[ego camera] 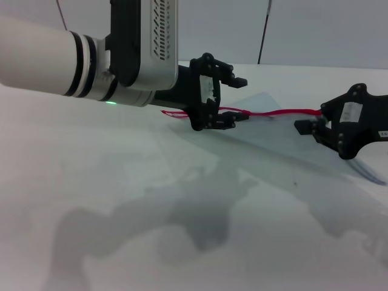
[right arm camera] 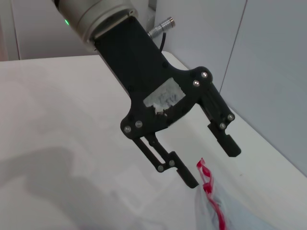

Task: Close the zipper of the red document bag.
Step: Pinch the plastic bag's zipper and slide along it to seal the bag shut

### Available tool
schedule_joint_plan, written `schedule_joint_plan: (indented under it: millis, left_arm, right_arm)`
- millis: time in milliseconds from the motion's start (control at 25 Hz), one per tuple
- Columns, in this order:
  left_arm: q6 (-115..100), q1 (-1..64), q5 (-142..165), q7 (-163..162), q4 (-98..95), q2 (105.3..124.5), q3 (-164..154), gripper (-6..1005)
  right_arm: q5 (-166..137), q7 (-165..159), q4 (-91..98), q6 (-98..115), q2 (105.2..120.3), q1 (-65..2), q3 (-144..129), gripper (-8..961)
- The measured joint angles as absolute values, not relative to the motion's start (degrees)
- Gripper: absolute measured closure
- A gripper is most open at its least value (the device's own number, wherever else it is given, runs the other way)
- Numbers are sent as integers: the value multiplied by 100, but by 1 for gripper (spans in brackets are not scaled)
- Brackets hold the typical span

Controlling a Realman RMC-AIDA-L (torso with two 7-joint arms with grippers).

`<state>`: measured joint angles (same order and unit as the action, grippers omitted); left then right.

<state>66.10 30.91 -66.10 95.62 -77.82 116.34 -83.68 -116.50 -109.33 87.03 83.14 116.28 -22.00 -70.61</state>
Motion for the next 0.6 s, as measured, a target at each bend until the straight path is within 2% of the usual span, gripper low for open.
schedule_joint_plan:
  millis: [600]
  left_arm:
    - [6515, 3025, -6952, 9967, -7566, 11637, -8367, 462]
  right_arm:
    - [-11655, -10925, 8595, 8246, 11619, -2224, -7112, 906]
